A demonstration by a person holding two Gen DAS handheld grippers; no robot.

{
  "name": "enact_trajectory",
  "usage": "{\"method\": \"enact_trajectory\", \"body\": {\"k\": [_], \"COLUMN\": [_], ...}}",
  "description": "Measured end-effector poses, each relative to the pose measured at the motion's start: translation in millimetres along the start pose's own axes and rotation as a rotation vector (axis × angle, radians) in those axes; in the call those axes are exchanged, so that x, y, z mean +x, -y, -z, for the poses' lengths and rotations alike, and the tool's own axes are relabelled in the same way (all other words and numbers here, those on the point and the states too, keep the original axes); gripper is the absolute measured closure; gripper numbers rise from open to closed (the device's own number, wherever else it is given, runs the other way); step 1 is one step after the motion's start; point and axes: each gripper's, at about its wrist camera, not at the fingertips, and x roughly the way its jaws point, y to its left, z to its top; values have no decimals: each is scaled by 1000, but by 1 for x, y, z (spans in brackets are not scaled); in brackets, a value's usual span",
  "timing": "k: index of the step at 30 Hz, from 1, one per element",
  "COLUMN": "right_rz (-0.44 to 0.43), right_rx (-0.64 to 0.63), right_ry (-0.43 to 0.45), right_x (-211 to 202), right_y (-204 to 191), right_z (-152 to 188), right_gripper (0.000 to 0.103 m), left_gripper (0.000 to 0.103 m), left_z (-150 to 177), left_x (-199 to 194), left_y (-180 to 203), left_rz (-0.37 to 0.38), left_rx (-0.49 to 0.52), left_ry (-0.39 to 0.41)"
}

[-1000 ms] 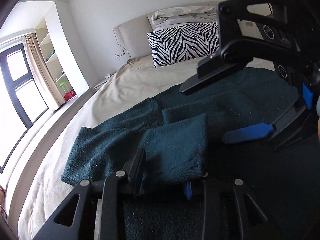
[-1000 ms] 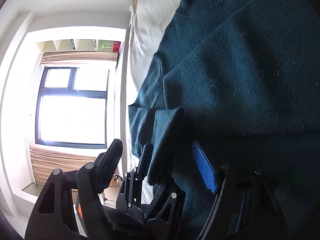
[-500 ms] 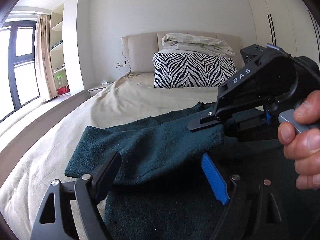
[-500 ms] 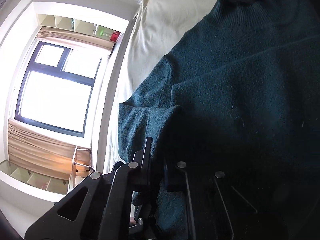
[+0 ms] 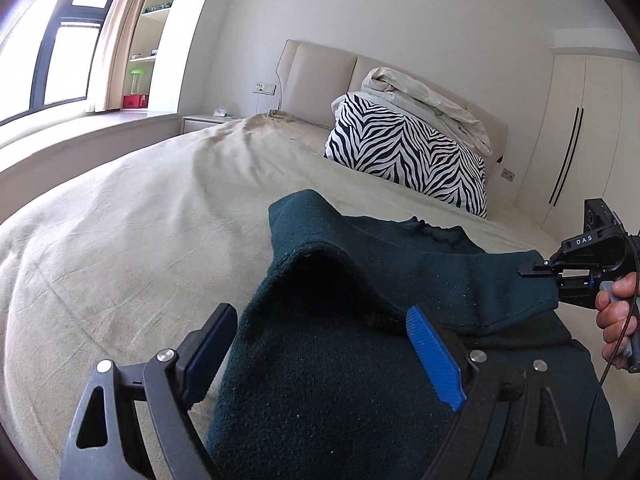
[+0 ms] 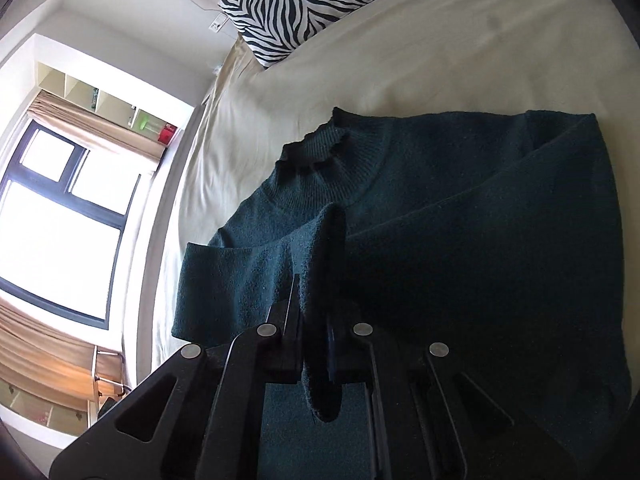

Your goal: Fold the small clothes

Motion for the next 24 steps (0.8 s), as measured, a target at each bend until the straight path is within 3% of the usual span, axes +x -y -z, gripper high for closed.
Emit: {"method": "enact_trajectory", "body": {"k": [6,11,16,18,22,24], "right_rz": [40,68,64,68,35,49], "right_rx": [73,79,68,55,14,-39], "right_ry": [39,24,23,24,17,22], "right_x": [5,14,12,12,5,4], "right_y": [41,47,38,31,19,12], "right_z": [2,-5,6,10,25,30], "right_gripper": [96,96,94,88,44,43], "left_gripper": [15,17,23,24,24,24], "left_z": [4,4,4,5,5,6], "left_x": [2,10,17,16,17,18], "left_y": [1,-3,-20,-22,-18,-17], "left_rz": [-2,-28,-35,-25,-24,-25], "left_rx": [-2,-26,-112,-125,-111,-108], "left_ry": [-17,-56,-91,-89,-95,-99]}}
